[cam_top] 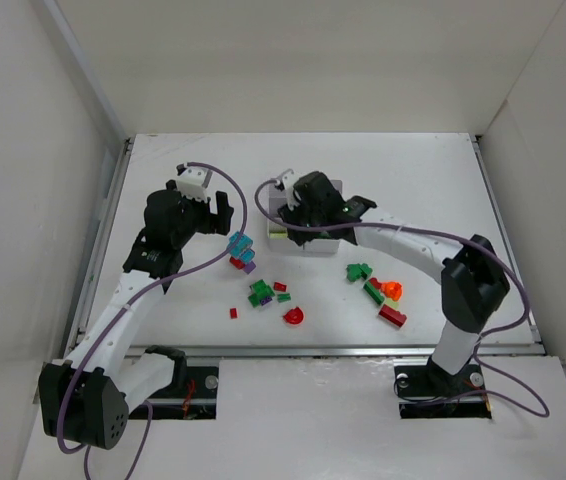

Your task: Sort the legos into containers by color

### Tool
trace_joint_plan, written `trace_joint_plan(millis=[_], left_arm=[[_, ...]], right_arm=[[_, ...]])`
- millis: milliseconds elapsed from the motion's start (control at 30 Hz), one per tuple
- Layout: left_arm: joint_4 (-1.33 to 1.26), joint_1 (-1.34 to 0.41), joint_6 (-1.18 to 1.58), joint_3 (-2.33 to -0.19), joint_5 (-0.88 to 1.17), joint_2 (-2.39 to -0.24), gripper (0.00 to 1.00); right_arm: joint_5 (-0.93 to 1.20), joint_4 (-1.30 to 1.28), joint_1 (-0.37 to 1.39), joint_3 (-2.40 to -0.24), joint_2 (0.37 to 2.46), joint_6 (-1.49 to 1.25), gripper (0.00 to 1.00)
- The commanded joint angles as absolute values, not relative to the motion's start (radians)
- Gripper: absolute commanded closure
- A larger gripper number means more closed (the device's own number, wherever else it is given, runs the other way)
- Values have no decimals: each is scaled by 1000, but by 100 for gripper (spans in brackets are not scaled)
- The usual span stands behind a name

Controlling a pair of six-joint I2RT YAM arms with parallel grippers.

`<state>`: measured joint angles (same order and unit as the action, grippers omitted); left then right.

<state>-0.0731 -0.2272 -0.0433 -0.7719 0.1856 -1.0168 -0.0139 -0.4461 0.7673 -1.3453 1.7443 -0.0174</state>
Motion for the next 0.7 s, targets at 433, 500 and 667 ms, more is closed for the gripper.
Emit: trace_joint_plan(millis=[433,500,667], left_arm=[[-144,-224,-21,-756,172,-992,22],[-144,-224,-21,-756,172,-992,22],[-144,-224,-21,-756,172,-992,22]], right_arm=[[-84,-383,776,-1642,1962,117,100],[-75,-383,776,-1623,1950,117,100],[-75,-374,776,-1605,1950,117,82]])
